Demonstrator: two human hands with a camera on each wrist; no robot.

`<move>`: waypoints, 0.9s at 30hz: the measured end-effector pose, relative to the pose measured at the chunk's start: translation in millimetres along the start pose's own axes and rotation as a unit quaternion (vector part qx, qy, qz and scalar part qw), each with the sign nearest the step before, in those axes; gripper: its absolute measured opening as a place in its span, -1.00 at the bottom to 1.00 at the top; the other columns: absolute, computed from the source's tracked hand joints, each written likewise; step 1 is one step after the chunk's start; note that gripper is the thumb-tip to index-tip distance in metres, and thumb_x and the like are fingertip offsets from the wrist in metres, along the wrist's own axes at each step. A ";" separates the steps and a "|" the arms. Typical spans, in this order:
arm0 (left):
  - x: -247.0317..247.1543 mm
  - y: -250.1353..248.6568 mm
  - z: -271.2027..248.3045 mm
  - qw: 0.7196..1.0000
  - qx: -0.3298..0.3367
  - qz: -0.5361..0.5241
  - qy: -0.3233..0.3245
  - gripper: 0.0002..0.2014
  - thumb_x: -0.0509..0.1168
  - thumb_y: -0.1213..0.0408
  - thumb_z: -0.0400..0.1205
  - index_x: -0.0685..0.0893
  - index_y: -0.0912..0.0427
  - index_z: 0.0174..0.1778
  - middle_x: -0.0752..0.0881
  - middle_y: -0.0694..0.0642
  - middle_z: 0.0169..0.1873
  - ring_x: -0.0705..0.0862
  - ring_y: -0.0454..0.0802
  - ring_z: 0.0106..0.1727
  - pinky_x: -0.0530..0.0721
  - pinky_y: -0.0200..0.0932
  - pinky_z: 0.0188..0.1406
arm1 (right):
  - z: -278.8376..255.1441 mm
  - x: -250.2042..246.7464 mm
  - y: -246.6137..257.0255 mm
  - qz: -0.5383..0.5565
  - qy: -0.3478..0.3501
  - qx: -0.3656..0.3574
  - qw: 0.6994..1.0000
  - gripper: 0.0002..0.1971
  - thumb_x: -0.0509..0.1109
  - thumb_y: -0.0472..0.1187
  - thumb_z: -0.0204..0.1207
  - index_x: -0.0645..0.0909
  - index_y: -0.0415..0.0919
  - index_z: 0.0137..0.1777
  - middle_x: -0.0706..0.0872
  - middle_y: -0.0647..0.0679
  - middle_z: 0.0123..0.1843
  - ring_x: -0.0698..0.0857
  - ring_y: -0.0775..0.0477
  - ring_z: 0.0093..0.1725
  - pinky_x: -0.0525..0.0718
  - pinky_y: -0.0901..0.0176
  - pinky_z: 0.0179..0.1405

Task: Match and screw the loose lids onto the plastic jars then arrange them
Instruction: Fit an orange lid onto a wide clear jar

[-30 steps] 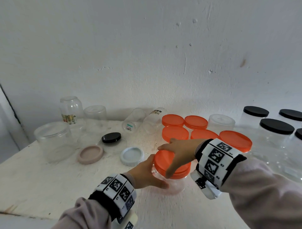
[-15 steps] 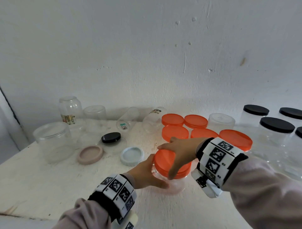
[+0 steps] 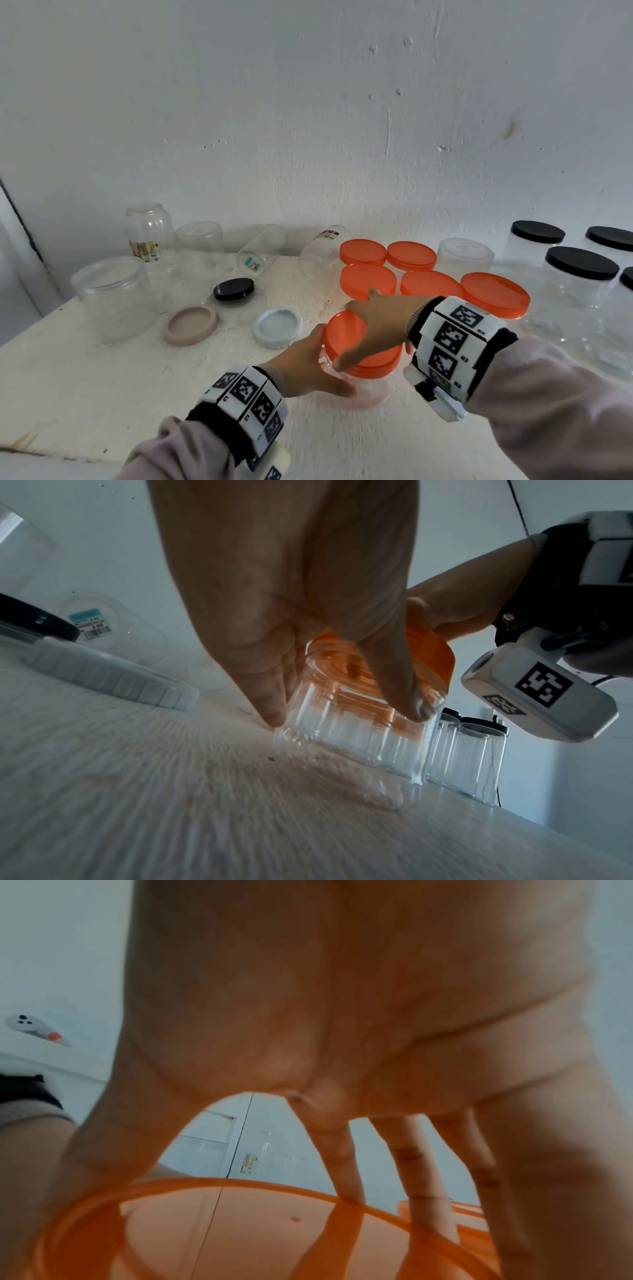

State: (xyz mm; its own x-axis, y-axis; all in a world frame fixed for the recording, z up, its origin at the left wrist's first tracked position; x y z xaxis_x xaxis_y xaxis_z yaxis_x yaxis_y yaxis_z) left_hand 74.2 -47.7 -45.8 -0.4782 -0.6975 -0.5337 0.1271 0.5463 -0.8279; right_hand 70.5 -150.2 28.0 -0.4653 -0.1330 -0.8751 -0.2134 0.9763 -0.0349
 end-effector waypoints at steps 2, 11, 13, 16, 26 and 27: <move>0.3 -0.2 0.6 1.000 0.000 -0.003 0.000 0.01 0.64 0.14 0.30 0.17 0.02 0.58 0.52 -0.04 0.42 0.47 -0.03 0.46 0.44 0.08 0.50 | 2.1 1.6 -0.9 -0.010 0.006 -0.001 1.000 0.18 0.34 0.62 0.07 -0.05 0.19 0.65 0.03 -0.05 0.69 0.53 -0.16 0.31 0.57 -0.20 0.29; -0.8 0.9 1.3 1.000 0.003 0.003 -0.004 0.01 0.65 0.10 0.28 0.20 0.00 0.57 0.54 -0.07 0.39 0.49 -0.05 0.43 0.46 0.08 0.48 | 3.5 0.0 4.0 0.002 -0.020 -0.029 0.999 0.11 0.32 0.62 0.09 0.05 0.22 0.62 0.27 -0.04 0.56 0.59 0.01 -0.10 0.62 0.07 -0.13; -0.6 0.6 1.0 1.000 0.004 0.008 -0.004 0.00 0.65 0.09 0.29 0.20 0.00 0.57 0.54 -0.07 0.39 0.49 -0.06 0.44 0.45 0.06 0.48 | 3.9 0.2 3.0 0.001 -0.035 -0.020 0.999 0.14 0.27 0.66 0.06 0.10 0.14 0.62 0.33 -0.08 0.52 0.55 0.03 -0.19 0.57 0.11 -0.23; -0.5 0.3 0.7 1.000 0.003 0.002 -0.006 0.00 0.65 0.12 0.29 0.20 0.02 0.57 0.54 -0.05 0.40 0.49 -0.04 0.44 0.46 0.07 0.48 | 6.0 3.1 -0.1 -0.003 -0.015 -0.023 1.000 0.16 0.34 0.62 0.06 -0.01 0.21 0.64 0.17 -0.05 0.63 0.43 -0.21 0.45 0.54 -0.12 0.21; -0.4 -1.2 0.3 1.000 0.006 0.016 -0.010 0.00 0.65 0.10 0.29 0.20 0.03 0.57 0.54 -0.05 0.38 0.50 -0.03 0.42 0.47 0.06 0.46 | 9.2 2.6 1.9 0.012 -0.033 -0.031 0.999 0.14 0.32 0.64 0.04 0.00 0.26 0.61 0.20 0.01 0.60 0.52 -0.15 0.31 0.59 -0.04 0.07; -0.6 -1.1 0.4 1.000 0.007 0.018 -0.010 0.00 0.65 0.10 0.29 0.20 0.02 0.57 0.54 -0.05 0.38 0.51 -0.03 0.42 0.47 0.06 0.46 | 9.9 3.0 1.2 0.008 -0.032 -0.027 0.999 0.16 0.30 0.66 0.02 -0.01 0.25 0.62 0.18 0.00 0.61 0.50 -0.17 0.35 0.59 -0.06 0.10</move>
State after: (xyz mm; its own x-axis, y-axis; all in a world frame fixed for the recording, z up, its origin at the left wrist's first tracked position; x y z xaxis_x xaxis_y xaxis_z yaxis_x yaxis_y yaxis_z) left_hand 74.7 -48.0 -44.6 -0.4558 -0.6872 -0.5657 0.1550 0.5646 -0.8107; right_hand 77.4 -147.8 20.5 -0.4133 -0.1053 -0.9045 -0.2532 0.9674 0.0030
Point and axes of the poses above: each hand's wrist, its own z-axis towards the middle knuckle, its own x-axis out of the palm, y = z × x, the point moved 9 cm from there along z, towards the middle knuckle
